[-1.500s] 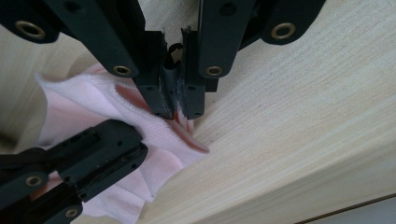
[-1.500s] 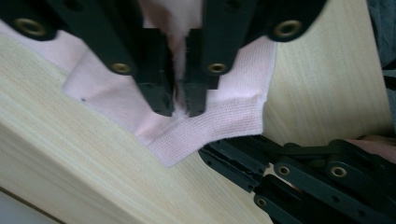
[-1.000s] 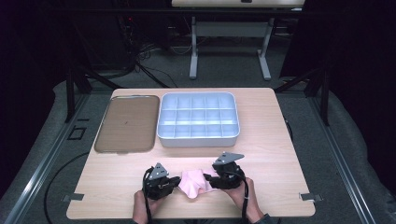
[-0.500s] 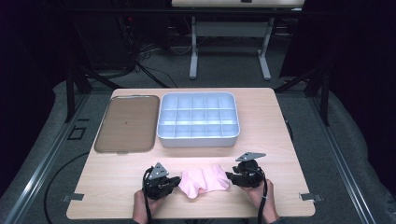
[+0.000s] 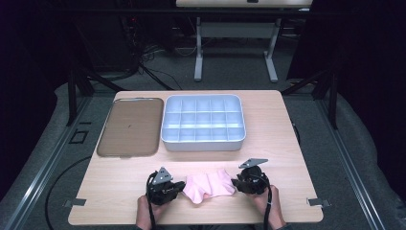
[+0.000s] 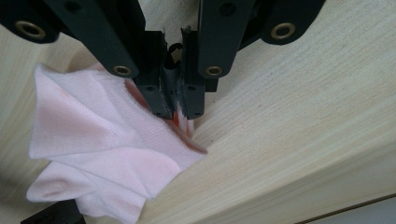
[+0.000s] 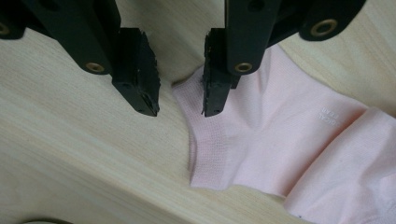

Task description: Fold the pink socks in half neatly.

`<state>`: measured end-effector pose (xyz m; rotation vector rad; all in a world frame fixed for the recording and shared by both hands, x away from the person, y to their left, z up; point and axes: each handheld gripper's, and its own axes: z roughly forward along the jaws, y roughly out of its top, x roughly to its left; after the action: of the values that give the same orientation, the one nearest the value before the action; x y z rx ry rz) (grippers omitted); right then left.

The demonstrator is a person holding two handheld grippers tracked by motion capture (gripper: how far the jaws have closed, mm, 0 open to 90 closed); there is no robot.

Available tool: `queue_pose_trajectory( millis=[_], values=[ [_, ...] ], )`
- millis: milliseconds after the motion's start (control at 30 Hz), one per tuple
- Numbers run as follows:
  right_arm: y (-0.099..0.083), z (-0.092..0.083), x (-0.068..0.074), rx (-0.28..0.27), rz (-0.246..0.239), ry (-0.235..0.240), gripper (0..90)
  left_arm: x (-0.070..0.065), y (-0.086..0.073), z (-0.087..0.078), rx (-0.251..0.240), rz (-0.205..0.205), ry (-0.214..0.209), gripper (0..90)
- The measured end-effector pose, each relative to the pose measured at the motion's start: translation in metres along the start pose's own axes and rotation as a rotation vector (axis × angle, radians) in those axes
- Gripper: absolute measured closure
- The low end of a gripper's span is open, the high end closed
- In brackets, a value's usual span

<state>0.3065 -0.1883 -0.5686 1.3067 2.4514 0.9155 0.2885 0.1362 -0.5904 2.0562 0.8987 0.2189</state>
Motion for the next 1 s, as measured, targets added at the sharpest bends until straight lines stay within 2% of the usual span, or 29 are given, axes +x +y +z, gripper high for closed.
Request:
queue_pose_trajectory(
  millis=[200,233,267,433,567,767,900,967,1000],
  values=[
    [0.0,0.0,0.001,0.001,-0.01,0.003,78.9,0.0,0.0,0.0,0.001,-0.002,0.0,83.5],
    [0.0,0.0,0.001,0.014,-0.024,0.0,82.0,0.0,0.0,0.0,0.001,-0.002,0.0,83.5],
    [0.0,0.001,0.003,-0.001,-0.02,0.01,83.9,0.0,0.0,0.0,0.0,0.001,0.0,83.5],
    [0.001,0.001,0.005,-0.007,-0.019,-0.001,88.0,0.001,0.0,0.0,0.003,-0.004,-0.005,83.6],
    [0.002,-0.004,0.004,-0.016,-0.02,0.01,90.0,0.001,0.0,0.0,0.003,-0.004,-0.009,83.9],
    [0.005,-0.012,0.006,-0.03,-0.03,0.003,89.8,0.001,0.0,0.0,0.003,0.0,-0.006,84.0],
    [0.006,-0.009,0.002,-0.032,-0.02,0.007,79.4,0.001,0.0,0.0,0.003,0.001,-0.005,84.0],
    [0.007,-0.006,0.002,-0.025,-0.013,0.014,71.2,0.0,0.0,0.0,0.003,0.0,-0.005,84.0],
    [0.007,-0.005,0.001,-0.017,-0.021,0.019,70.4,0.001,0.0,0.0,0.003,0.0,-0.005,84.0]
  ],
)
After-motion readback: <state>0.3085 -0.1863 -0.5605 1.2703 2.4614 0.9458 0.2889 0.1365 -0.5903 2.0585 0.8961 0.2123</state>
